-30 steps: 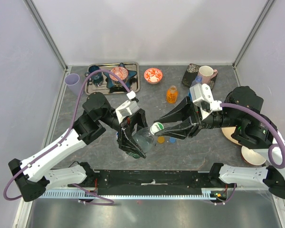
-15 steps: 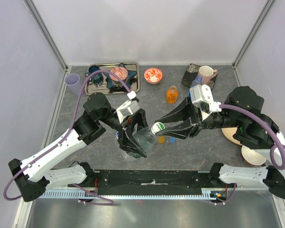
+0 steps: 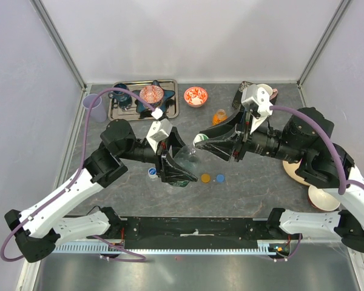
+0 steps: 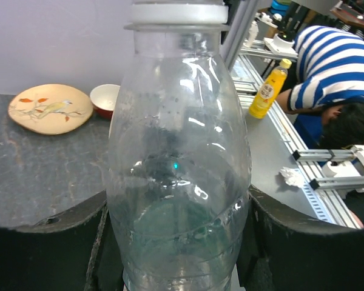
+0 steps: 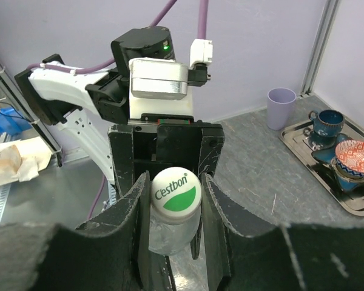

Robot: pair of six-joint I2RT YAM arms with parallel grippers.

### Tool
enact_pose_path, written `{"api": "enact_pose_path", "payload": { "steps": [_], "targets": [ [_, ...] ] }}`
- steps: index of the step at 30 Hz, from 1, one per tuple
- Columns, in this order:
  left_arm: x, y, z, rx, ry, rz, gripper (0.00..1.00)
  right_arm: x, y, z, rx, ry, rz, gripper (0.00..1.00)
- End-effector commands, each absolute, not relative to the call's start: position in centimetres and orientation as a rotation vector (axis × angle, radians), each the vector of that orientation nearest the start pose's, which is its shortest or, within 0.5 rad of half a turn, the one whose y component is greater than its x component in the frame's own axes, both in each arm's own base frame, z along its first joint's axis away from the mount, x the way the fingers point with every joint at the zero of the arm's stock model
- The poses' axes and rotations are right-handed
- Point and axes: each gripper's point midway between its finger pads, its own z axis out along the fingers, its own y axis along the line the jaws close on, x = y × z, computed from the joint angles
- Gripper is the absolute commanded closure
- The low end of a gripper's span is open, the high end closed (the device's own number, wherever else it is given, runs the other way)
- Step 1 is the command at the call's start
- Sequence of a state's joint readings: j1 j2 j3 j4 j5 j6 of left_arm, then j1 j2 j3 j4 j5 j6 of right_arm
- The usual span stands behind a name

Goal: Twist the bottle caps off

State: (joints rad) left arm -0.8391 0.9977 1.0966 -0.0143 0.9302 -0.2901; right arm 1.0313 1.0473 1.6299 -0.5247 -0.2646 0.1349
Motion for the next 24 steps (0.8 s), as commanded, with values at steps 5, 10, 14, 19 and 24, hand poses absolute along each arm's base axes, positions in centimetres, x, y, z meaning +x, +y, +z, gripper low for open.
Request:
{"api": "enact_pose_path", "payload": {
  "steps": [5,10,14,19,24],
  "targets": [
    [11.2,-31.0,41.6,1.083,1.21,-1.382,0.68,11.4,29.4,48.3,-0.899,1.46,1.123,0.8],
    [11.1,-31.0,41.5,1.087,1.204,-1.379,0.66,11.5,29.1,48.6,-0.881,1.458,1.113,0.68],
    [11.1,-31.0,41.4,1.09,1.202,-1.38,0.65,11.7,28.8,48.9,-0.862,1.45,1.105,0.57],
    [11.1,-30.9,41.1,1.093,1.207,-1.372,0.64,12.1,28.3,49.5,-0.819,1.442,1.091,0.5],
    [11.1,-30.9,40.7,1.101,1.214,-1.369,0.63,12.1,28.3,49.9,-0.805,1.441,1.101,0.41]
  ]
}}
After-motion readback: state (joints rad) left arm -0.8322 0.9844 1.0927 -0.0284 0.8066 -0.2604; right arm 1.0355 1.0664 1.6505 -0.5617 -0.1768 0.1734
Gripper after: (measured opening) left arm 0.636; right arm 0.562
